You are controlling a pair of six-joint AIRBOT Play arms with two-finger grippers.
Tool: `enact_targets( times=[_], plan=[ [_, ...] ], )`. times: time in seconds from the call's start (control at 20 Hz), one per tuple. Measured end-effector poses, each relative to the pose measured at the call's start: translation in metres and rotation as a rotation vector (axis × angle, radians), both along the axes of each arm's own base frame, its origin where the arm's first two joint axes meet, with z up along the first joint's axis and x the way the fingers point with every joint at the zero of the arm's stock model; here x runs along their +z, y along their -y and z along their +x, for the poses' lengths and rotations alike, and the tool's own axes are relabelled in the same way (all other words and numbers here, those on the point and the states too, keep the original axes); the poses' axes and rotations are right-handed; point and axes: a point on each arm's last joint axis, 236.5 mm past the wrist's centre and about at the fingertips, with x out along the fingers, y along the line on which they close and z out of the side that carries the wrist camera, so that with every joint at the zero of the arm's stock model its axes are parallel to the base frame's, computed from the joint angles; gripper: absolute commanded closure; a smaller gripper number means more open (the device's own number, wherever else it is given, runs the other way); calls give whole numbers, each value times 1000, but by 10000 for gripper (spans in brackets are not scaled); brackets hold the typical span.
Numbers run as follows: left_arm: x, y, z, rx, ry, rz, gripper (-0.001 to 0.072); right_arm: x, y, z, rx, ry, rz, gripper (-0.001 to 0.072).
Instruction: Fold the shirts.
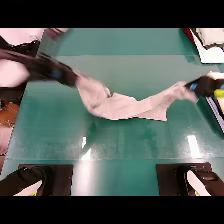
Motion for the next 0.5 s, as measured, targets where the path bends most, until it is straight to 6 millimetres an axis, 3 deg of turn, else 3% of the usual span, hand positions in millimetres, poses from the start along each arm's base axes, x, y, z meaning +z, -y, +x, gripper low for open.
enact_targets(
  times=[0.15, 0.25, 0.4, 0.5],
  plan=[
    [105, -59, -32, 111, 238, -86, 681, 74, 1, -1, -7, 189, -26, 701],
    [157, -86, -63, 160, 371, -126, 681, 119, 0, -10, -9, 303, -43, 701],
    [210, -110, -106, 196, 515, -170, 681, 175, 0, -28, -18, 452, -72, 701],
    [229, -118, -124, 206, 565, -188, 681, 203, 5, -39, -45, 528, -109, 702]
  ],
)
